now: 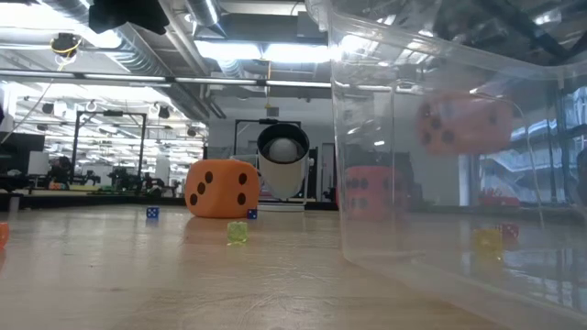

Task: Pick & Place Dice
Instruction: Put the right large orange die into the transparent bin

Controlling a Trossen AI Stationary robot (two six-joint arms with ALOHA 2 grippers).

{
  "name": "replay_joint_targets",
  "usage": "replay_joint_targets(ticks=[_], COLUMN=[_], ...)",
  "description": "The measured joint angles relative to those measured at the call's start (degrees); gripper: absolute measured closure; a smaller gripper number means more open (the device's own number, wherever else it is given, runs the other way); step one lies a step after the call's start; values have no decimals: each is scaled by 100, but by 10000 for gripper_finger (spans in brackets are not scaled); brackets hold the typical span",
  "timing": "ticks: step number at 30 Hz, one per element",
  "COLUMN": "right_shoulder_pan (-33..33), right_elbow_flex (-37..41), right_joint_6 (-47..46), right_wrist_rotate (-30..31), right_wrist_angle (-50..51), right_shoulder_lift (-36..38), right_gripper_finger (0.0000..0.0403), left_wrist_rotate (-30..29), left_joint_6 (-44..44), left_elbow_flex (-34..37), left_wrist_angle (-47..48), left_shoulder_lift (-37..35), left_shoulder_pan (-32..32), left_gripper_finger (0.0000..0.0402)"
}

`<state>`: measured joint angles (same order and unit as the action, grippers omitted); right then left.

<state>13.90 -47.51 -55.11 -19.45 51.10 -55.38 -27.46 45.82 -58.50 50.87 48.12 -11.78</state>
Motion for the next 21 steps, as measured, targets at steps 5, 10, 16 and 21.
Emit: replay_joint_targets(ticks=[5,10,16,21], right_shoulder_pan=[-163,-628,-1622,-2511], right_elbow_flex=[-482,-1261,-1912,-2117], right_joint_6=[-336,-650,-1069,-1448], right_wrist_rotate=[236,641,1132,1324], right_wrist_angle=[91,144,148,152], right_shoulder_lift=[632,772,552,158], right_gripper_finger=[280,284,291,311], left_wrist_rotate=[2,2,2,1], left_joint_6=[0,20,43,44], left_elbow_flex=[0,0,2,0], left_wrist_angle=[0,0,0,0], left_shoulder_lift=[0,0,0,0], left_shoulder_pan=[1,1,1,0], left_gripper_finger=[336,336,336,336])
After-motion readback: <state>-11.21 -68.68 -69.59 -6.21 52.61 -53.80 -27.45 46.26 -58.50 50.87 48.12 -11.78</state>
